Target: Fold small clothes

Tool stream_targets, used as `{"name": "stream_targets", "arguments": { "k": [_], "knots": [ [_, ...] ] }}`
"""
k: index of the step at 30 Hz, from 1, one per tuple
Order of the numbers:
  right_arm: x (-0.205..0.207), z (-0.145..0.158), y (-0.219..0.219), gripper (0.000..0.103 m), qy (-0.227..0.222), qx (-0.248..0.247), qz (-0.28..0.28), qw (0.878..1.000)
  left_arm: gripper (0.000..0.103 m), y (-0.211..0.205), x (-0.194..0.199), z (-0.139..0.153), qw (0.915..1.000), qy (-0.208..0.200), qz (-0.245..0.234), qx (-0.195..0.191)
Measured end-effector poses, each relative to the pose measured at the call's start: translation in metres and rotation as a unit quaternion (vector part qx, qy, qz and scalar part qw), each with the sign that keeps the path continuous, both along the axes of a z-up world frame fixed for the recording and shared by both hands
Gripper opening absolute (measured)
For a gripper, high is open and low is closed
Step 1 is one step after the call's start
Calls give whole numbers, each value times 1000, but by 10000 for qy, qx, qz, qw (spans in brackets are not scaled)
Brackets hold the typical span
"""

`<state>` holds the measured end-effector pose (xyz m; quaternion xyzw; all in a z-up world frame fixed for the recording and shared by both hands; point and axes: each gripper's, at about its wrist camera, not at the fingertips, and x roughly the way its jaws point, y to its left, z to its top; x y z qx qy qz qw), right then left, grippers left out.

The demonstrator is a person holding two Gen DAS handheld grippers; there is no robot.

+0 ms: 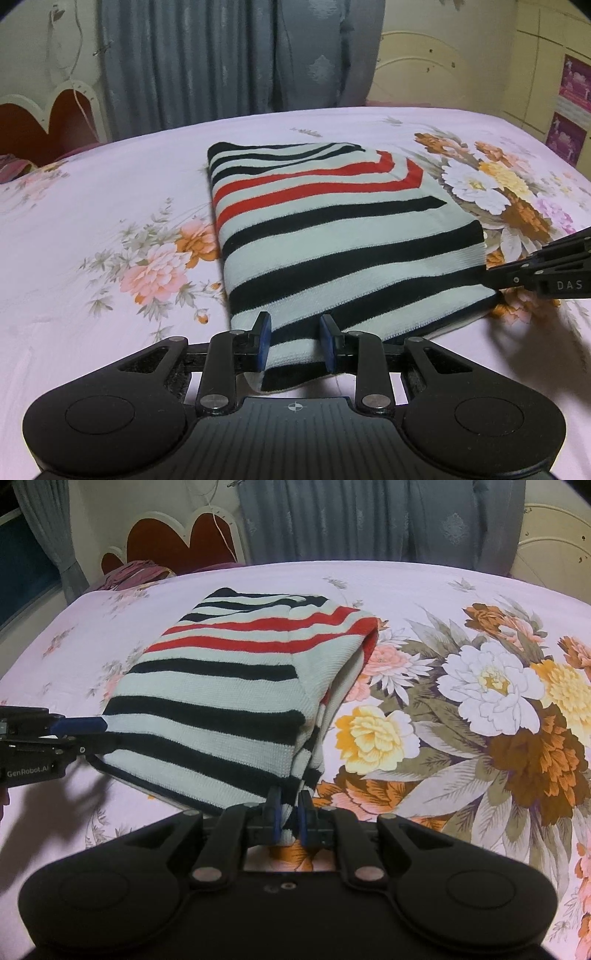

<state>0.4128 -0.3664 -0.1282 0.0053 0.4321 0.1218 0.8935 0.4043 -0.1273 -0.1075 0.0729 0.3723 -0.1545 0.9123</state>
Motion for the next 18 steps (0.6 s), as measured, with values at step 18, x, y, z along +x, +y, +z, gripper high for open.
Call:
{"name": "stream_targets", "arguments": {
  "k": [18],
  "knots": [
    [-6, 14, -4, 26, -39, 86, -178, 9998, 55, 7, -17, 18, 9984, -123, 547, -6]
  ]
}}
